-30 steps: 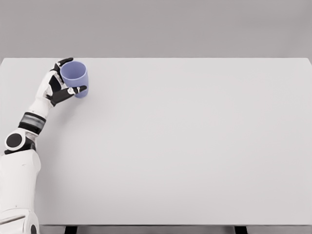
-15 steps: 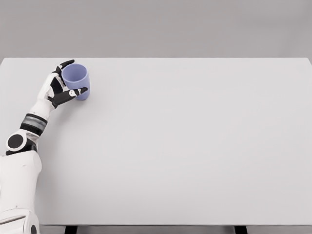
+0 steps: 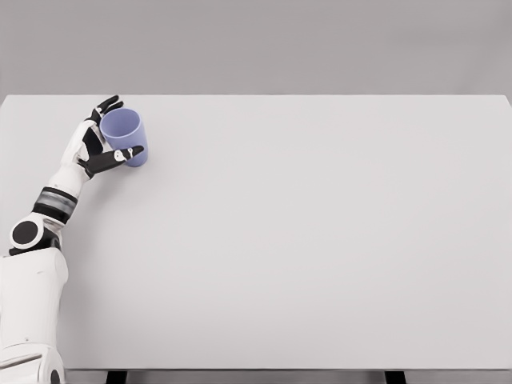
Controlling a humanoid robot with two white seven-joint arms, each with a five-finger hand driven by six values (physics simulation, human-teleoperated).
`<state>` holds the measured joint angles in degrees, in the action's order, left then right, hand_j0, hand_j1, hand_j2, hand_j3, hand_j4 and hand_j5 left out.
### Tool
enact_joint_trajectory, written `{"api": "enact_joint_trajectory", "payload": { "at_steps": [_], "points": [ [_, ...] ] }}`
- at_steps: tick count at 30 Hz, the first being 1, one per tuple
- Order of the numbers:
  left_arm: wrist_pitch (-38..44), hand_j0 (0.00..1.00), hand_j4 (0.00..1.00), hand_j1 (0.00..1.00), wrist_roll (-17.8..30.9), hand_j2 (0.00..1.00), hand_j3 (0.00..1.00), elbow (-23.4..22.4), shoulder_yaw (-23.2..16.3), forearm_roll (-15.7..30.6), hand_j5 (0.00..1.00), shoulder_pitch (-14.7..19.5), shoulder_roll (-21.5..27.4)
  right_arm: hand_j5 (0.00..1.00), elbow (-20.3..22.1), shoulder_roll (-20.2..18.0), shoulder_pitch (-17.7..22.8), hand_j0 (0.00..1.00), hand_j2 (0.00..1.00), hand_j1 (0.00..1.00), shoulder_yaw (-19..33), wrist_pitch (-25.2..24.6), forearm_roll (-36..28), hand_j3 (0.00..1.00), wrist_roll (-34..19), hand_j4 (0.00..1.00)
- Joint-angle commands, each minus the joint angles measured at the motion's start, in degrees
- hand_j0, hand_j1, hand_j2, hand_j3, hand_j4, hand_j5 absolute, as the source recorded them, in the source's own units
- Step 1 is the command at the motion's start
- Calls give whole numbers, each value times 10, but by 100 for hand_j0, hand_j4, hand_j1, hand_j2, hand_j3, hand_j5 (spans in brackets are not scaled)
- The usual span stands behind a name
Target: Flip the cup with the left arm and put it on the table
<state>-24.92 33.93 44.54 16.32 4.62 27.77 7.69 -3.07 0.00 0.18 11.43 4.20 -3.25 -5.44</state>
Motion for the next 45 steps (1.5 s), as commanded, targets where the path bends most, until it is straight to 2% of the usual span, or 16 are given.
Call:
{"api": "enact_joint_trajectory", "payload": {
  "at_steps": [1, 20, 25, 31, 34, 38, 39, 41, 42, 43, 45],
  "points": [
    [0, 97, 97, 97, 0, 97, 97, 1, 0, 4, 97, 0, 0, 100, 0, 0, 0, 100, 100, 100, 0, 0, 0, 100, 0, 100],
    [0, 99, 99, 99, 0, 99, 99, 6, 2, 8, 99, -2, 17, 100, 0, 0, 0, 100, 100, 100, 0, 0, 0, 100, 0, 100],
    [-5, 99, 99, 99, 0, 99, 99, 8, 1, 21, 99, -6, 36, 100, 0, 0, 0, 100, 100, 100, 0, 0, 0, 100, 0, 100],
    [-6, 99, 99, 99, 0, 99, 99, 42, 1, 28, 99, -24, 47, 100, 0, 0, 0, 100, 100, 100, 0, 0, 0, 100, 0, 100],
    [-6, 99, 99, 99, 1, 99, 99, 72, -1, 33, 99, -45, 69, 100, 0, 0, 0, 100, 100, 100, 0, 0, 0, 100, 0, 100],
    [-7, 99, 99, 99, 1, 99, 99, 115, -52, 83, 99, -73, 139, 100, 0, 0, 0, 100, 100, 100, 0, 0, 0, 100, 0, 100],
    [-7, 99, 99, 99, 2, 99, 99, 129, -55, 93, 99, -80, 155, 100, 0, 0, 0, 100, 100, 100, 0, 0, 0, 100, 0, 100],
    [-8, 100, 100, 100, 2, 100, 100, 135, -57, 91, 100, -81, 159, 100, 0, 0, 0, 100, 100, 100, 0, 0, 0, 100, 0, 100],
    [-9, 100, 100, 100, 2, 100, 100, 135, -73, 88, 100, -80, 167, 100, 0, 0, 0, 100, 100, 100, 0, 0, 0, 100, 0, 100],
    [-10, 100, 100, 100, 3, 100, 100, 143, -84, 88, 100, -80, 195, 100, 0, 0, 0, 100, 100, 100, 0, -1, 0, 100, 0, 100],
    [-9, 100, 100, 100, 4, 100, 100, 174, -101, 88, 100, -100, 215, 100, 0, 0, 0, 100, 100, 100, 0, 0, 0, 100, 0, 100]
  ]
}}
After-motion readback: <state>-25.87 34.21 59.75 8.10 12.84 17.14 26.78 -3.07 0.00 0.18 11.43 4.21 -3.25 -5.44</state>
